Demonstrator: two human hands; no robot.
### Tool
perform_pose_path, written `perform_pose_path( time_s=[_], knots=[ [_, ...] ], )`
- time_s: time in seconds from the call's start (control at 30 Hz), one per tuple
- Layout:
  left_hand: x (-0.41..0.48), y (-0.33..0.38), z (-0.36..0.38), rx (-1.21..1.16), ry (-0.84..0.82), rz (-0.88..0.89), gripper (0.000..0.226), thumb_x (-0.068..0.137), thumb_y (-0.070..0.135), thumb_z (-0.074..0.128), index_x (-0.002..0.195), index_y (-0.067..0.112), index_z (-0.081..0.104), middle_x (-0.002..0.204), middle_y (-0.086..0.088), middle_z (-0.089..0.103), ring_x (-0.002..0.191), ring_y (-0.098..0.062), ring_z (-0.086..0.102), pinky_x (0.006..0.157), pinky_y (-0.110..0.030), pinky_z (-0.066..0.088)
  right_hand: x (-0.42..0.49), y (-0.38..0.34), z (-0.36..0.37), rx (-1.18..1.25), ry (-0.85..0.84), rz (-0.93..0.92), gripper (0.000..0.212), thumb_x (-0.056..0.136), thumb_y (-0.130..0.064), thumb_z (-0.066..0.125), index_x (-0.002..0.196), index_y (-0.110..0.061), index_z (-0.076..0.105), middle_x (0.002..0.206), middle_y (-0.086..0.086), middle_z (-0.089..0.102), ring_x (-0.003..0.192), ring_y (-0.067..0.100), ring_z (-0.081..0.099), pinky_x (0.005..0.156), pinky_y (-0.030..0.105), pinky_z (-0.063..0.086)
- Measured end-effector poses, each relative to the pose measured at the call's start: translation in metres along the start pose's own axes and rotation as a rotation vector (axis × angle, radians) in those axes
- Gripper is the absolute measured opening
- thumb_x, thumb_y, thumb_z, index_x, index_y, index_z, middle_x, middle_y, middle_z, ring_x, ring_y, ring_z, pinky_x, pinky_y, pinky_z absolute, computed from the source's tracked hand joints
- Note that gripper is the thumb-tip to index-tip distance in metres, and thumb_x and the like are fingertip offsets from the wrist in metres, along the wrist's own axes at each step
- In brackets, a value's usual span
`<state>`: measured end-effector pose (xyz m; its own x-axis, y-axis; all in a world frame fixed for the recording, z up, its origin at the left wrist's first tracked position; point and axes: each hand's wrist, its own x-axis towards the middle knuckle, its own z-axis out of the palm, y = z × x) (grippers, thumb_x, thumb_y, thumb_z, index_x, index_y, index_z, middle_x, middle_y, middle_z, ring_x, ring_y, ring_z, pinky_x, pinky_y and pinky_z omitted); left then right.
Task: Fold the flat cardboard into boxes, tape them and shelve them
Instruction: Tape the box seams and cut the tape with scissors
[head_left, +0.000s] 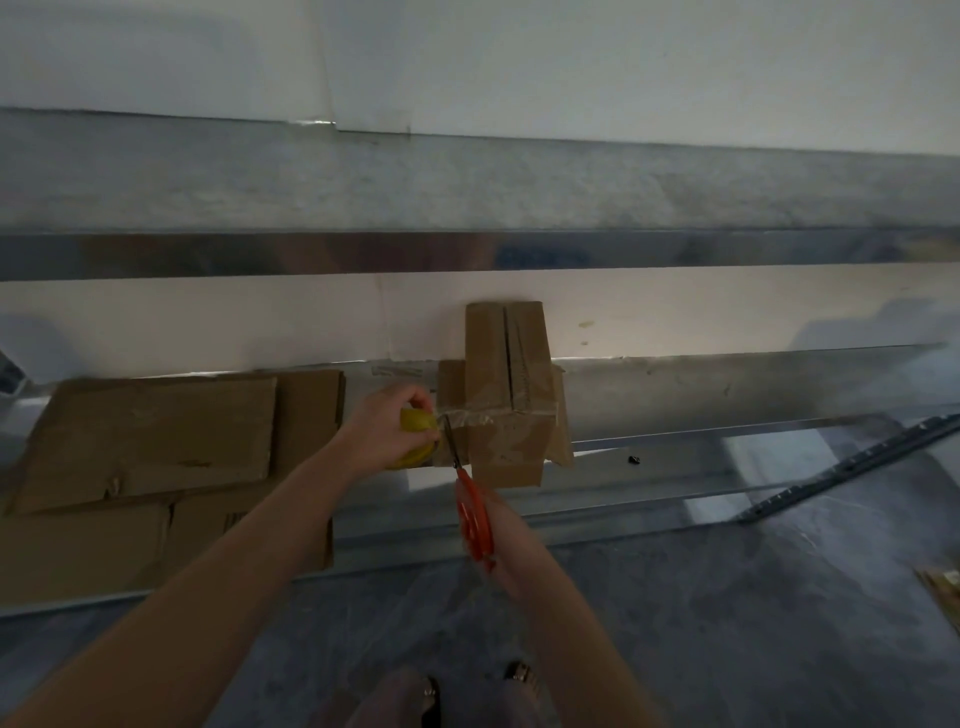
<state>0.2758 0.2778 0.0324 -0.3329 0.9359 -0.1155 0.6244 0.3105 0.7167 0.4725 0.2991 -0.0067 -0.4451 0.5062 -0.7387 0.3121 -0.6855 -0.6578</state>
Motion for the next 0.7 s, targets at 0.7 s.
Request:
perform_pose_path(
  time_s=[0.7],
  knots=[
    [0.004,-0.002,0.004,0.011,0.001,0.021,0.024,0.078,0.029,0.077,0.089,0.032,0.055,0.096,0.020,0.052,0.088,0.002,0.049,0.067,-0.016,0.036,0.021,-0.001,-0.019,-0.611,0.241,-0.256,0.036,0.088,-0.061,0.055,0.107,-0.030,0.055,0.091,-0.010,0.061,0.092,0.015,0.062,0.078,0.028,0.041]
  ],
)
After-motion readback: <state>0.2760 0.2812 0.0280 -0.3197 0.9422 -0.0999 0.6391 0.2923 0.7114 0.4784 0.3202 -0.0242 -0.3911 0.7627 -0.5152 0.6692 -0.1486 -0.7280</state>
